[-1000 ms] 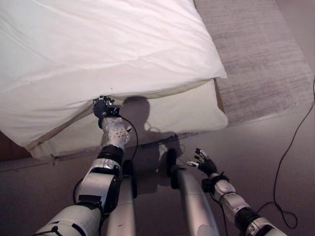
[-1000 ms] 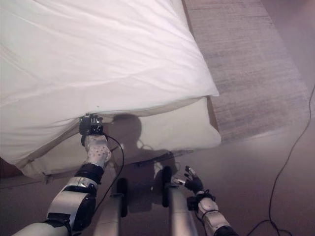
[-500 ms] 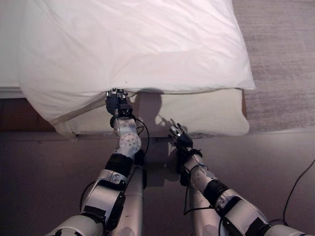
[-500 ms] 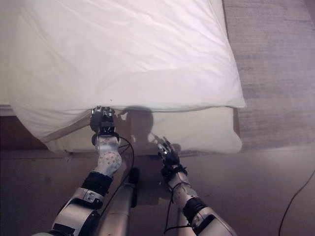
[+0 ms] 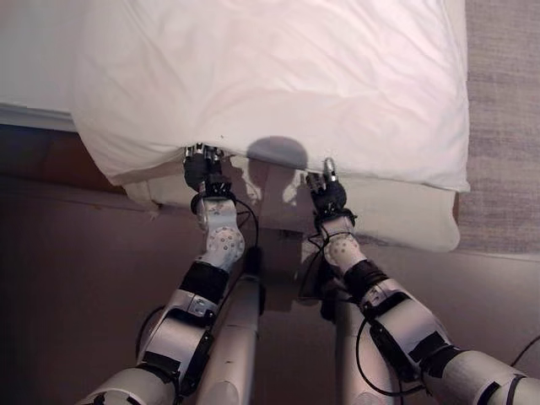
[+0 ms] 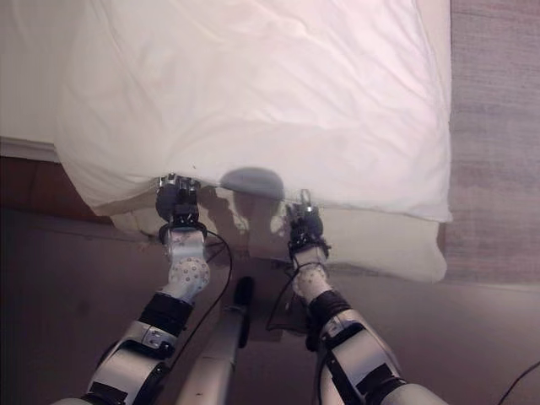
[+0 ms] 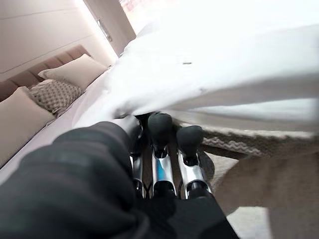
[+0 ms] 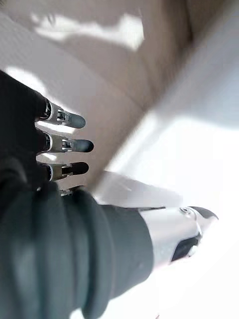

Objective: Make the bed

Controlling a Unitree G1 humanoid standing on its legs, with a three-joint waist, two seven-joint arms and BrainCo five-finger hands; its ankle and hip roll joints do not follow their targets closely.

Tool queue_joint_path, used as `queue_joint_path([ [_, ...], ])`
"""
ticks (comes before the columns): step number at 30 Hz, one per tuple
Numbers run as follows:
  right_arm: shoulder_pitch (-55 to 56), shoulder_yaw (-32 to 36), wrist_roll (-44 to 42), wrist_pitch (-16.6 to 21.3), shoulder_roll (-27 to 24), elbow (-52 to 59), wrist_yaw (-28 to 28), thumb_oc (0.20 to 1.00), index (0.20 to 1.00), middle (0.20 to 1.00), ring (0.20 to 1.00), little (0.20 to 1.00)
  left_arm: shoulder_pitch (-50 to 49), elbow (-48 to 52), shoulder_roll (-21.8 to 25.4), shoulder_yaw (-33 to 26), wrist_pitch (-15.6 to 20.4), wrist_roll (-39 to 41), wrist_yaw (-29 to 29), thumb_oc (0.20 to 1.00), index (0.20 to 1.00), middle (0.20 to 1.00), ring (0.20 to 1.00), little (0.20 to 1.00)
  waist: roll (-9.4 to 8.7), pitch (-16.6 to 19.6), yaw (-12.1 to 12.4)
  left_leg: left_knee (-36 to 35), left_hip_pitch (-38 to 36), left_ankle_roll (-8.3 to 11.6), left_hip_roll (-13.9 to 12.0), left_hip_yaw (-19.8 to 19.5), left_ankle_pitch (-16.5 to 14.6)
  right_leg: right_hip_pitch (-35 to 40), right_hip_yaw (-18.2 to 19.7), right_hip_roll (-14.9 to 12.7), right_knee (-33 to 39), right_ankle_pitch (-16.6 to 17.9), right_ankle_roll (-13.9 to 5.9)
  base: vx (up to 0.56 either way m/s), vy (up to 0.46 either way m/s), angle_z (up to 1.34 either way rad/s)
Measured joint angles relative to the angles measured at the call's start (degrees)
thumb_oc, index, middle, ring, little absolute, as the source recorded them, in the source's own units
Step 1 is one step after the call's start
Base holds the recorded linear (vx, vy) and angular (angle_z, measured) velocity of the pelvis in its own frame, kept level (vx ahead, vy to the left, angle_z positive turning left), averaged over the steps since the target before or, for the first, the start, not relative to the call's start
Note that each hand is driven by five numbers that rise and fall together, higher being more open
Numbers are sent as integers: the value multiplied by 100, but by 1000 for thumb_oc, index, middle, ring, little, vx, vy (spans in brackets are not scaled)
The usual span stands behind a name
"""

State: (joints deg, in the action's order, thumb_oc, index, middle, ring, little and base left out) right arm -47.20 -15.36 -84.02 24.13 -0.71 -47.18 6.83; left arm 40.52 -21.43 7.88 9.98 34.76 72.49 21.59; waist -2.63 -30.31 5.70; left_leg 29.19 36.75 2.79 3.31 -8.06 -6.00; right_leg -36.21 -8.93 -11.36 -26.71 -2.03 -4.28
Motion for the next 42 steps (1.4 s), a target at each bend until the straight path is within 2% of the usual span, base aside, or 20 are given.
queue_joint_path([
  [12,9,416,14,440,-300,667,492,1000,1000,1000,1000,1000,-17,225,15,-52,74,-203,266,200,200,200,200,200,24,-11,-15,-84,14,-1,-13,37,1,-81,38,0,1,-33,1,18,14,-1],
  [22,-42,1101,23,517,-736,757,931,1000,1000,1000,1000,1000,-27,239,75,-182,79,-377,351,200,200,200,200,200,28,-10,-39,-103,101,-9,-56,168,6,-210,73,4,-8,-32,3,5,0,-2],
  [30,-149,1453,23,518,-1101,490,1028,1000,1000,1000,1000,1000,-13,243,139,-199,79,-380,360,200,200,200,200,200,28,-6,-95,-101,102,-18,-74,180,12,-213,79,0,-14,-30,3,0,0,0],
  [31,-187,1482,23,518,-1133,422,1037,749,749,749,749,749,-13,242,155,-219,79,-380,360,200,200,200,200,200,28,-4,-118,-105,102,-20,-69,180,13,-215,79,-1,-12,-29,3,0,0,0],
  [32,-212,1491,23,518,-1136,404,1045,360,360,360,360,360,-14,243,181,-222,79,-380,360,200,200,200,200,200,28,-4,-138,-108,103,-20,-70,181,14,-217,79,-1,-12,-29,3,0,0,0],
  [33,-244,1494,23,517,-1137,404,1047,200,200,200,200,200,-13,259,234,-229,79,-380,359,200,200,200,200,200,28,-3,-168,-109,105,-21,-66,190,14,-228,86,-2,-12,-28,1,0,0,0],
  [42,-279,1479,69,515,-1135,460,1041,200,200,200,200,200,-14,452,240,-280,80,-379,337,200,200,200,200,200,27,-1,-161,-145,124,-24,-90,308,16,-321,197,10,-15,-8,-6,-9,-2,-5],
])
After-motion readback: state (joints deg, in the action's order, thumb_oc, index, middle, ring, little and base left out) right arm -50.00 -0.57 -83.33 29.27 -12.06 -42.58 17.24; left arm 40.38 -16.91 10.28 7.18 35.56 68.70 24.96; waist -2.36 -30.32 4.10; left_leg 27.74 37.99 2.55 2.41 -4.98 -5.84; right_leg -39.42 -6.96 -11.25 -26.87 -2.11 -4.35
